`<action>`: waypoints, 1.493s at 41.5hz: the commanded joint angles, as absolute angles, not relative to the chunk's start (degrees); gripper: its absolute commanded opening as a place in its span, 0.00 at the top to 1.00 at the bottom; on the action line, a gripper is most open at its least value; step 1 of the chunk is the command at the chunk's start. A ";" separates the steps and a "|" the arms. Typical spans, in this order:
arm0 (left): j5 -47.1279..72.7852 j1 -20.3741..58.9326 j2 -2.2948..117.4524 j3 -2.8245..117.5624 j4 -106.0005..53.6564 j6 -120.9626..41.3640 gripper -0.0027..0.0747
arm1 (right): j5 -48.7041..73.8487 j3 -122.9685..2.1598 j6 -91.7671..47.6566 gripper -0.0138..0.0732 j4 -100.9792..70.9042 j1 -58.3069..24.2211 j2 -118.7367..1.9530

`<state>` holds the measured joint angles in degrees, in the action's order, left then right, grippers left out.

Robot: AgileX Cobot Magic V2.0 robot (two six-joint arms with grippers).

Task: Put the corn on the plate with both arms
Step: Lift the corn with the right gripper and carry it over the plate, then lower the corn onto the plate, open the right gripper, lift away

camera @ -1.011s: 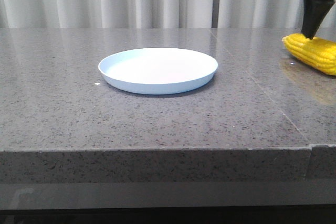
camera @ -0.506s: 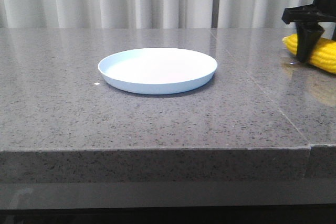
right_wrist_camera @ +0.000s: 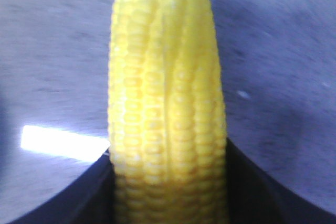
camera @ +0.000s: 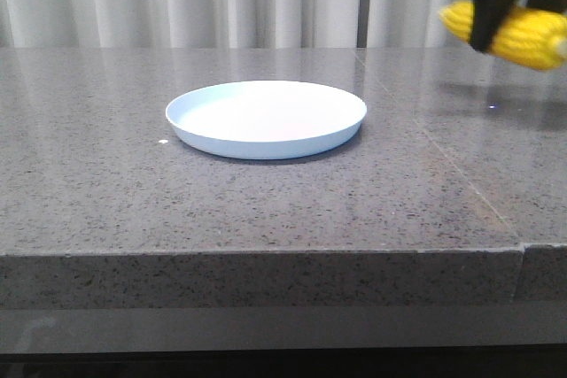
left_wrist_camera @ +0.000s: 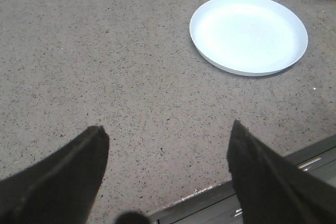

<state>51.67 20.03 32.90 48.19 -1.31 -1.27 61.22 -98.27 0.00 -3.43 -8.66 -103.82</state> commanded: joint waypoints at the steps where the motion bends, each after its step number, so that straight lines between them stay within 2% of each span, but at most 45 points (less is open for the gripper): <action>1: 47.48 20.54 33.09 49.57 -1.71 -0.62 0.35 | 63.96 -103.96 -0.67 0.56 -4.98 -12.44 -100.61; 7: 47.48 20.54 33.09 49.57 -1.71 -0.62 0.35 | 64.85 -107.55 -0.67 0.55 -6.83 -18.81 -101.25; 15: 47.48 20.54 33.09 49.57 -1.71 -0.62 0.35 | 59.69 -107.80 -0.67 0.55 -12.25 -24.81 -103.23; 33: 47.48 20.54 33.09 49.57 -1.71 -0.62 0.35 | 54.18 -107.80 -0.67 0.55 -18.40 -28.07 -112.07; 37: 47.48 20.54 33.09 49.57 -1.71 -0.62 0.35 | 53.73 -107.80 -0.67 0.49 -18.40 -28.07 -113.72; 45: 47.48 20.54 33.09 49.57 -1.71 -0.62 0.35 | 53.70 -107.80 -0.67 0.26 -18.30 -28.07 -114.55; 48: 47.48 20.54 33.09 49.57 -1.71 -0.62 0.35 | 53.70 -107.80 -0.67 0.21 -17.59 -28.07 -114.33; 62: 47.48 20.54 33.09 49.57 -1.71 -0.62 0.35 | 55.41 -107.80 -0.80 0.21 -12.42 -28.07 -107.58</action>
